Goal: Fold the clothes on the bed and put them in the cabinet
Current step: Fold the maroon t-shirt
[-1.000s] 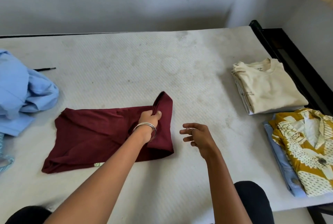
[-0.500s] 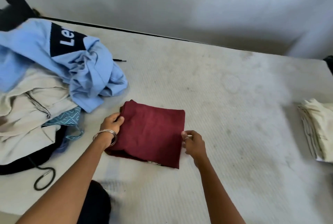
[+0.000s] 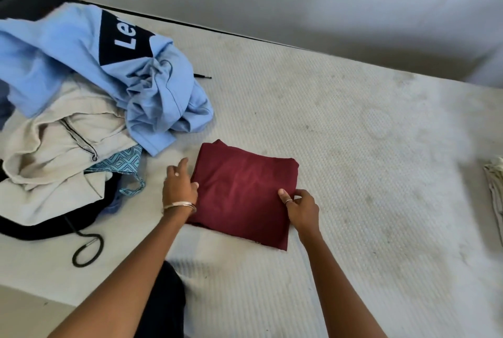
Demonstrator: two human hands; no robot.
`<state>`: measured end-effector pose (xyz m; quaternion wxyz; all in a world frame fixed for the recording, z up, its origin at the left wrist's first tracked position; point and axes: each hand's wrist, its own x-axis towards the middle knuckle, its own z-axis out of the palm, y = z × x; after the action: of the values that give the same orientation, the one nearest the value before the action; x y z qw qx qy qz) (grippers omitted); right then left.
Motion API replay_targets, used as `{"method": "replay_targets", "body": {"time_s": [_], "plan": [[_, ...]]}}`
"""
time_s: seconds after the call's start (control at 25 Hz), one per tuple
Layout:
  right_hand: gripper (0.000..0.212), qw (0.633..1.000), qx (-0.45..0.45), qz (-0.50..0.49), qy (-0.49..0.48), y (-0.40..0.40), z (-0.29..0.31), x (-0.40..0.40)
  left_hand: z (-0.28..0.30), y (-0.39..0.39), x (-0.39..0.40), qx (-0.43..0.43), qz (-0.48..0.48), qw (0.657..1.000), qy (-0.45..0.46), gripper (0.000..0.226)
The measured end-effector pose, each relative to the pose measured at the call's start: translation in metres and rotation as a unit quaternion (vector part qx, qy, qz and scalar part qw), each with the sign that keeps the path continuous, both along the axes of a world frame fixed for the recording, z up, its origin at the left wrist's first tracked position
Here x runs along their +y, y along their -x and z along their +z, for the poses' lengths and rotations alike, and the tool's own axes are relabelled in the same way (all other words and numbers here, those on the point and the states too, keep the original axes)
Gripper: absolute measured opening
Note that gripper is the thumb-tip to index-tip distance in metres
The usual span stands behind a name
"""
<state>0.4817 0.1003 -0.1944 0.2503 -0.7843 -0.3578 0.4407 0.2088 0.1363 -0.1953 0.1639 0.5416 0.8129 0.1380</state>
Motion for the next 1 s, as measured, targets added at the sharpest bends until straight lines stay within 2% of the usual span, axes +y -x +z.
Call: {"method": "replay_targets", "body": {"time_s": [0.04, 0.08, 0.12, 0.16, 0.2, 0.24, 0.28, 0.32, 0.36, 0.4, 0.44, 0.52, 0.56, 0.6, 0.64, 0.68, 0.76, 0.8, 0.84, 0.88, 0.92, 0.96, 1.0], "plan": [[0.051, 1.0, 0.014, -0.015, 0.004, 0.001, 0.0, 0.004, 0.0, -0.012, -0.008, 0.101, -0.024, 0.994, -0.043, 0.053], [0.048, 0.999, 0.034, -0.035, 0.008, 0.002, 0.001, 0.007, 0.0, -0.025, -0.015, 0.153, -0.072, 0.981, -0.091, 0.044], [0.041, 0.997, 0.063, -0.053, 0.014, 0.003, 0.004, 0.01, 0.0, -0.038, -0.022, 0.16, -0.148, 0.967, -0.129, 0.034], [0.033, 0.993, 0.098, -0.061, 0.018, 0.003, 0.006, 0.012, 0.005, -0.052, -0.03, 0.125, -0.208, 0.963, -0.12, 0.025], [0.026, 0.99, 0.129, -0.055, 0.017, 0.005, 0.013, 0.014, 0.004, -0.065, -0.036, 0.05, -0.215, 0.973, -0.064, 0.02], [0.022, 0.986, 0.159, -0.042, 0.007, 0.009, 0.02, 0.016, 0.006, -0.077, -0.037, -0.036, -0.165, 0.985, 0.024, 0.023], [0.021, 0.983, 0.182, -0.024, -0.008, 0.013, 0.031, 0.018, 0.01, -0.086, -0.035, -0.122, -0.073, 0.986, 0.081, 0.03], [0.022, 0.982, 0.186, 0.005, -0.031, 0.016, 0.043, 0.02, 0.02, -0.093, -0.032, -0.234, 0.037, 0.964, 0.124, 0.037], [0.022, 0.983, 0.163, 0.056, -0.06, 0.018, 0.058, 0.022, 0.031, -0.098, -0.03, -0.368, 0.135, 0.908, 0.144, 0.043], [0.021, 0.98, 0.12, 0.126, -0.096, 0.019, 0.078, 0.025, 0.046, -0.102, -0.027, -0.497, 0.207, 0.829, 0.152, 0.048], [0.021, 0.967, 0.062, 0.205, -0.135, 0.019, 0.1, 0.026, 0.059, -0.105, -0.023, -0.603, 0.231, 0.747, 0.158, 0.053], [0.027, 0.91, -0.05, 0.354, -0.21, 0.017, 0.149, 0.026, 0.08, -0.108, -0.016, -0.762, 0.215, 0.594, 0.144, 0.063], [0.03, 0.874, -0.105, 0.416, -0.227, 0.014, 0.17, 0.023, 0.092, -0.111, -0.014, -0.807, 0.202, 0.54, 0.127, 0.063], [0.033, 0.836, -0.172, 0.463, -0.238, 0.01, 0.185, 0.018, 0.1, -0.115, -0.014, -0.828, 0.183, 0.518, 0.11, 0.062], [0.035, 0.798, -0.243, 0.487, -0.257, 0.002, 0.192, 0.011, 0.104, -0.12, -0.01, -0.83, 0.169, 0.522, 0.097, 0.063], [0.036, 0.761, -0.305, 0.492, -0.294, -0.006, 0.193, 0.001, 0.106, -0.124, -0.006, -0.812, 0.165, 0.554, 0.087, 0.066], [0.038, 0.7, -0.394, 0.48, -0.353, -0.024, 0.169, -0.026, 0.102, -0.128, 0.0, -0.729, 0.163, 0.656, 0.108, 0.079], [0.04, 0.69, -0.411, 0.484, -0.348, -0.033, 0.149, -0.044, 0.097, -0.13, -0.003, -0.717, 0.152, 0.664, 0.148, 0.086], [0.043, 0.688, -0.419, 0.499, -0.32, -0.04, 0.124, -0.063, 0.091, -0.134, -0.011, -0.709, 0.148, 0.663, 0.188, 0.087], [0.045, 0.698, -0.393, 0.534, -0.271, -0.046, 0.096, -0.082, 0.08, -0.139, -0.025, -0.684, 0.141, 0.681, 0.22, 0.08], [0.045, 0.72, -0.336, 0.57, -0.209, -0.051, 0.072, -0.099, 0.065, -0.141, -0.043, -0.647, 0.133, 0.711, 0.242, 0.065], [0.044, 0.752, -0.275, 0.582, -0.143, -0.057, 0.055, -0.112, 0.051, -0.144, -0.062, -0.594, 0.129, 0.755, 0.245, 0.049], [0.042, 0.791, -0.214, 0.568, -0.071, -0.063, 0.042, -0.123, 0.036, -0.146, -0.079, -0.562, 0.118, 0.79, 0.214, 0.043]]}}
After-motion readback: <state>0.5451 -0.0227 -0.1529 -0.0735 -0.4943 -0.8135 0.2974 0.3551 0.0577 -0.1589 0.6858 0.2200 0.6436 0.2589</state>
